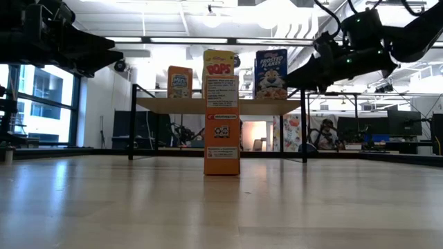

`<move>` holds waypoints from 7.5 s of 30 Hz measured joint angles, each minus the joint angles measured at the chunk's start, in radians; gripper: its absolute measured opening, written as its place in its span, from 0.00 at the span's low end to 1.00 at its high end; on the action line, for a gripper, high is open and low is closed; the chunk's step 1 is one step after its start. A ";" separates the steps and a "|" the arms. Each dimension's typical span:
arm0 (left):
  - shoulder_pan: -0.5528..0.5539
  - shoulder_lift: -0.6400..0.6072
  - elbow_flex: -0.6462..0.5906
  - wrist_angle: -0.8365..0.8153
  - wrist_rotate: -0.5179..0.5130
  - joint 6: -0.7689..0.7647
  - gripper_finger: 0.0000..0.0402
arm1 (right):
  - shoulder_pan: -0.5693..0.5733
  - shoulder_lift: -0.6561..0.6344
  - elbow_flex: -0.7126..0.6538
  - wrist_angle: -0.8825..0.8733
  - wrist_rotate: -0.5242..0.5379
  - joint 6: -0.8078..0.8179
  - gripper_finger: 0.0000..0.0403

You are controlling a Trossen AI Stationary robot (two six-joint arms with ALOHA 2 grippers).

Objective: Stack cereal on shelf
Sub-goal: Put the blue cereal box on the shelf aligned with the other blue cereal boxes, then put the bottom orange cereal box on the shelf aligned with the other orange cereal box

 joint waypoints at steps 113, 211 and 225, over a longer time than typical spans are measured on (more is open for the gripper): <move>-0.001 0.000 0.001 0.032 -0.019 -0.051 0.59 | 0.484 -0.239 0.380 -0.539 0.402 -0.097 0.63; -0.916 1.301 1.240 -1.534 0.133 -1.982 0.59 | 0.511 -0.070 0.463 -0.685 0.375 -0.003 0.64; -0.985 1.390 1.240 -1.477 0.131 -2.104 0.59 | 0.511 -0.070 0.463 -0.677 0.375 0.000 0.64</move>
